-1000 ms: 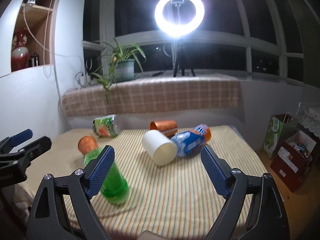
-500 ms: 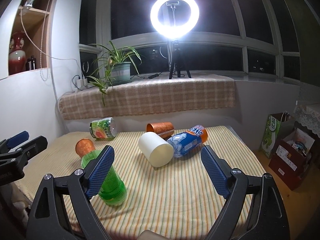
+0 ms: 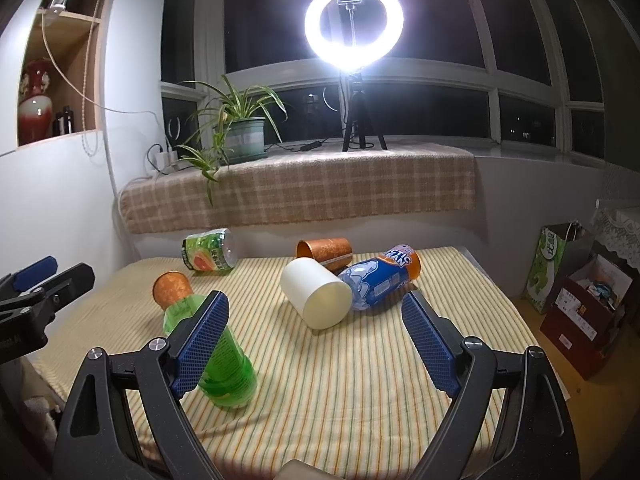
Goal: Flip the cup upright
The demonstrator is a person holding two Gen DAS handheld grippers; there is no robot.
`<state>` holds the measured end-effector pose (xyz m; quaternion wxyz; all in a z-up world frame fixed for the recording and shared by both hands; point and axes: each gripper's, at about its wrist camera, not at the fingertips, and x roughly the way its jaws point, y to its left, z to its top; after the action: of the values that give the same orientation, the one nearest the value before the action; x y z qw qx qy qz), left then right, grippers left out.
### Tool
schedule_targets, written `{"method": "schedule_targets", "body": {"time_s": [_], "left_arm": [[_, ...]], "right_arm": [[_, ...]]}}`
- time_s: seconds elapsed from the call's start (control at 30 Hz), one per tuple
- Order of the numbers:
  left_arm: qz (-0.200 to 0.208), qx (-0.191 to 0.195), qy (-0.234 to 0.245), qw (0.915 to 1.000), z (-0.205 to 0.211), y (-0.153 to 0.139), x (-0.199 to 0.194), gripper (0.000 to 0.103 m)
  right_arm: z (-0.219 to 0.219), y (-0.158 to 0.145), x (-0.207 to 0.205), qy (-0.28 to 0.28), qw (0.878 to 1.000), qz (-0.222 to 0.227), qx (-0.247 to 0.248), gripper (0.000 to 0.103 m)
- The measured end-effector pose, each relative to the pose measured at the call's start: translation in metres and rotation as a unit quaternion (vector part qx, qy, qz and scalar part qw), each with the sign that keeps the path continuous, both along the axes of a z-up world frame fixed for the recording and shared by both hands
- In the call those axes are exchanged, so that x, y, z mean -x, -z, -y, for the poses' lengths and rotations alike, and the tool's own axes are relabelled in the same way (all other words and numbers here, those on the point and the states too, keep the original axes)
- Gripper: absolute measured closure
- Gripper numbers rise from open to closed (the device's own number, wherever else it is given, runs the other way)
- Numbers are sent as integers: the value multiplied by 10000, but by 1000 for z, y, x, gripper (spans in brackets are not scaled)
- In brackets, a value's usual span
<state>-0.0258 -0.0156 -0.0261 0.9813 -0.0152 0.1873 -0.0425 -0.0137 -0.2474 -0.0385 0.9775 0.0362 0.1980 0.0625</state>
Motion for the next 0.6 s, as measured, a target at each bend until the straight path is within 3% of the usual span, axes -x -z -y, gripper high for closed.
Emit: {"method": "schedule_targets", "body": {"time_s": [0.6], "left_arm": [[-3,-4,-1,10000,-1,0,0,0]], "right_arm": [[1,4,-2,-2,9999,-119,-47,15]]}}
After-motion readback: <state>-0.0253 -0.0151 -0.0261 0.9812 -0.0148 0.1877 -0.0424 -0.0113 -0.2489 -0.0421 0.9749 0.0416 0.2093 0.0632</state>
